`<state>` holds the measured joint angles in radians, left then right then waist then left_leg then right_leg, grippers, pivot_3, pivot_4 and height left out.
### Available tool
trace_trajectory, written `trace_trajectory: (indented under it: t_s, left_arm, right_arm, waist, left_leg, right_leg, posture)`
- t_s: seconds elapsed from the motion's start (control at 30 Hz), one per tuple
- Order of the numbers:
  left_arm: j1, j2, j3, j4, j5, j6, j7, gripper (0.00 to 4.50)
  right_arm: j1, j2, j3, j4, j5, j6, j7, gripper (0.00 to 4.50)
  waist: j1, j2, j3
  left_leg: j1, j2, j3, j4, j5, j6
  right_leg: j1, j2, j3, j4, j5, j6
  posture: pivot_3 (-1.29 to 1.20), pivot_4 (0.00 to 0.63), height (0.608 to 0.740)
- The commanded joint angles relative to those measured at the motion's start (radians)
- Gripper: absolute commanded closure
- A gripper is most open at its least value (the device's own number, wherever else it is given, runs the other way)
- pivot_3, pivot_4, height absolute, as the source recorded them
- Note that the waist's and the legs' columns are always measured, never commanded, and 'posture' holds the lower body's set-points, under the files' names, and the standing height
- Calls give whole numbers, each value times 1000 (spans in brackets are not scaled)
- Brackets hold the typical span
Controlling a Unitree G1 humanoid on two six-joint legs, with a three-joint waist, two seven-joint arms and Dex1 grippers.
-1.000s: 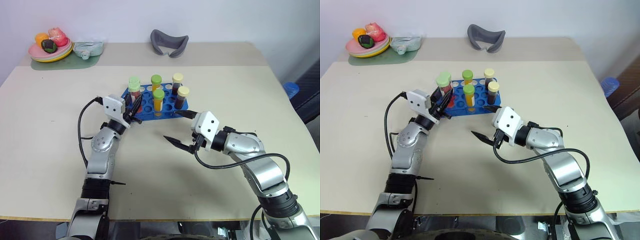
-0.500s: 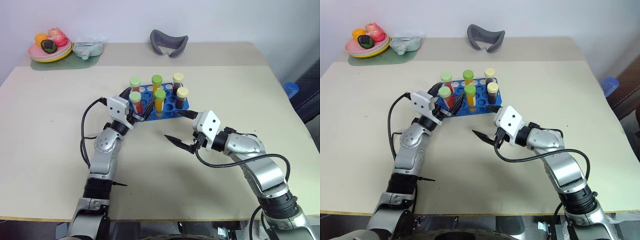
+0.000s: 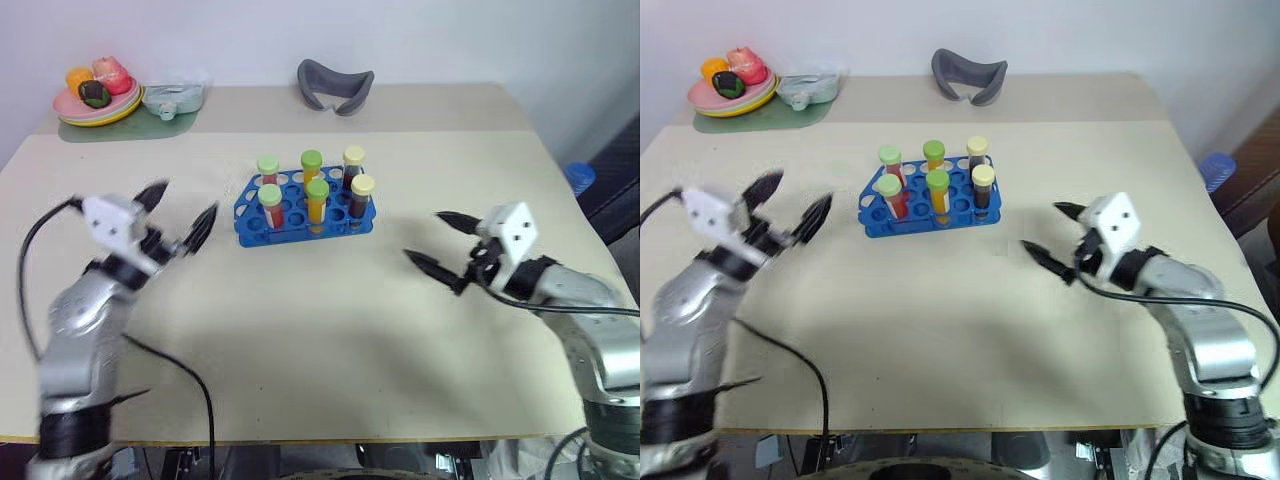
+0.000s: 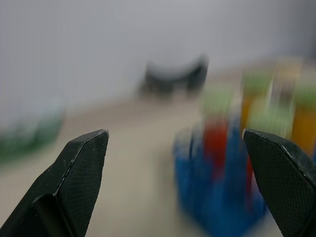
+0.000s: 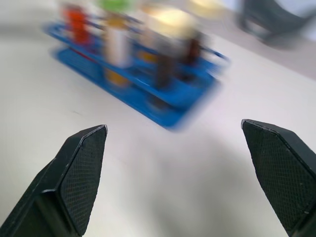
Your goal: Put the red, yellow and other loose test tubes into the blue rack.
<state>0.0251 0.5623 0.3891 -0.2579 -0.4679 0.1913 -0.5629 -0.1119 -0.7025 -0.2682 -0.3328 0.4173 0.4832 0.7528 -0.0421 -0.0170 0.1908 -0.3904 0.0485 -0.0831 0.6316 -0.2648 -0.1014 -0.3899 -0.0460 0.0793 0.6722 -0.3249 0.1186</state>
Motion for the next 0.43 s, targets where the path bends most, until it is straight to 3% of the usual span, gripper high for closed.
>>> trace_trajectory:
  t_s: [0.03, 0.43]
  left_arm:
    - [81, 40, 93, -14, -21, -12, -51, 48]
    - [164, -1, 125, -20, 9, -37, -18, 48]
  right_arm:
    - [19, -40, -47, 53, -9, -64, 41, 17]
    - [-22, -39, -9, 164, -27, -127, 71, 17]
  waist:
    - [4, 0, 0]
    - [-4, 0, 0]
  left_leg:
    - [0, 0, 0, 0, 0, 0]
    - [0, 0, 0, -1, 0, 0]
  right_leg:
    - [1, 0, 0, -1, 0, 0]
    - [1, 0, 0, -2, 0, 0]
  posture:
    - [0, 150, 740]
    - [0, 150, 740]
